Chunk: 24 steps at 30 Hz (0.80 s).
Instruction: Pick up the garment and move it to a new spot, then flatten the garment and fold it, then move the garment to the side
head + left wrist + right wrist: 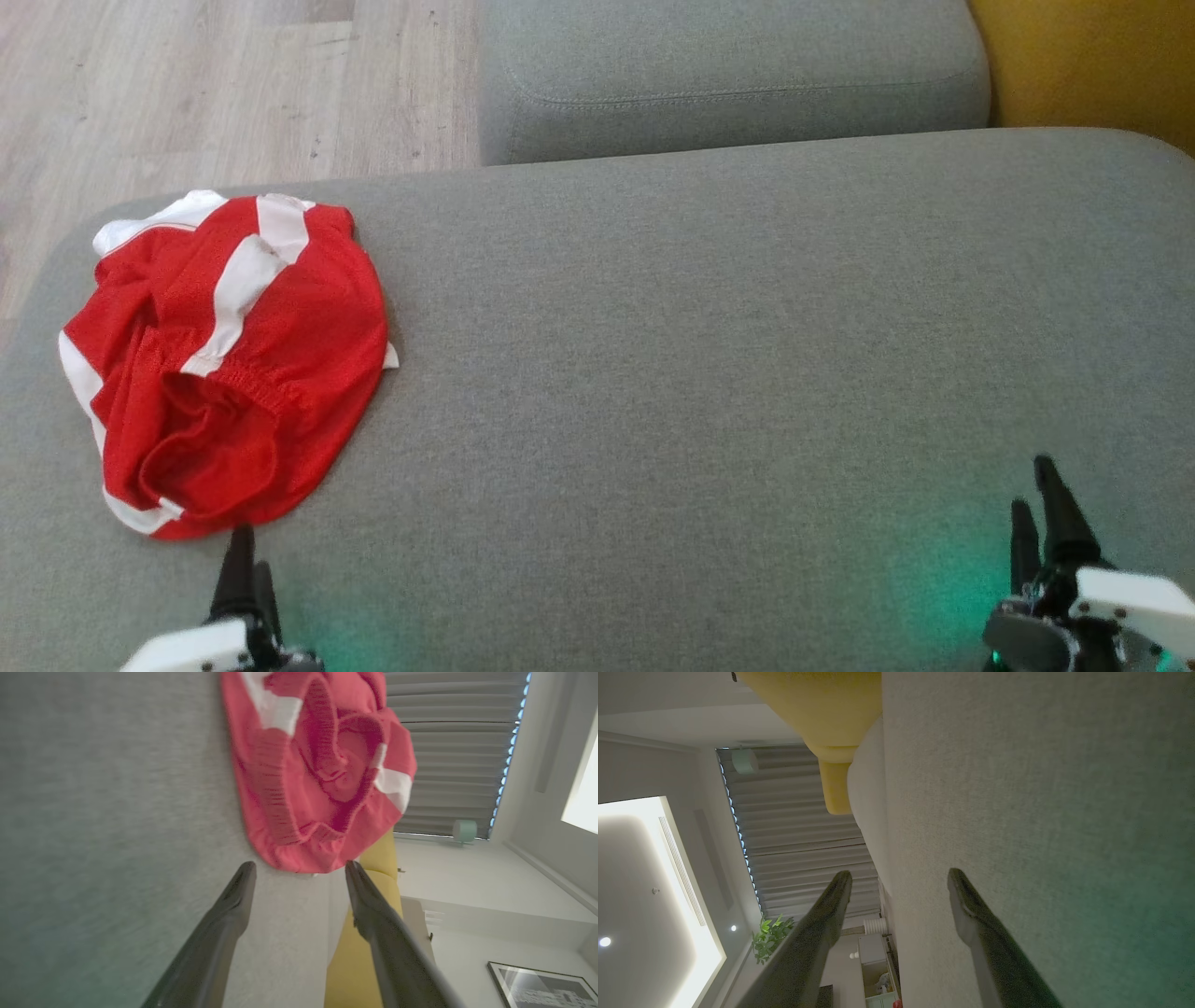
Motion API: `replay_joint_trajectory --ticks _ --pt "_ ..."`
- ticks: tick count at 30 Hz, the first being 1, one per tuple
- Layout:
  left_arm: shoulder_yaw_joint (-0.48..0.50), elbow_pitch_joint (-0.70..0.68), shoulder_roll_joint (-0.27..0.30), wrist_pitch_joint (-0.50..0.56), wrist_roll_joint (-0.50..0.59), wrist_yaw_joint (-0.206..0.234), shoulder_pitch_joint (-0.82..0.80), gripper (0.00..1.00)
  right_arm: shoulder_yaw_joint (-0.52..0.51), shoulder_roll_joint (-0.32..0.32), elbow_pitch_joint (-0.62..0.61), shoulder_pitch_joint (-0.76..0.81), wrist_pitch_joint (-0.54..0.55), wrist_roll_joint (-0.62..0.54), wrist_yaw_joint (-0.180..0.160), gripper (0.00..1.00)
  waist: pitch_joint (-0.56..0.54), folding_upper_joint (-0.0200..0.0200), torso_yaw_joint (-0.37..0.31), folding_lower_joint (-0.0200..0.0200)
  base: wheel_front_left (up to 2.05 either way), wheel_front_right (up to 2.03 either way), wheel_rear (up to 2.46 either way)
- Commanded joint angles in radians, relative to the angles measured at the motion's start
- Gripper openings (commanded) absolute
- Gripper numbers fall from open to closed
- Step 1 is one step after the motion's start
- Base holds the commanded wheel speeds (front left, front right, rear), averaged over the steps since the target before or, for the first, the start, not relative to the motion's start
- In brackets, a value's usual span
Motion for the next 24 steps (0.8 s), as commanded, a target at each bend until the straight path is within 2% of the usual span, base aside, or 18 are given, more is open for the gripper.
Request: replay_joint_trajectory --ticks 1,10,24 --pt "-0.002 -0.020 0.002 -0.005 0.004 0.000 -0.016 1.00 0.009 -0.002 -0.021 -0.017 -0.006 0.000 0.000 1.00 0.000 0.0000 0.000 0.0000 0.00 0.00 0.00" --pt "-0.005 -0.034 0.003 -0.033 0.073 -0.001 -0.019 1.00 0.041 -0.003 -0.029 -0.026 -0.033 -0.056 0.001 1.00 0.001 0.0000 -0.001 0.0000 0.00 0.00 0.00" --pt "-0.016 -0.082 0.004 -0.074 0.256 0.023 -0.016 1.00 0.061 -0.004 -0.068 -0.030 -0.074 -0.268 0.002 1.00 0.000 0.0000 0.002 0.0000 0.00 0.00 0.00"
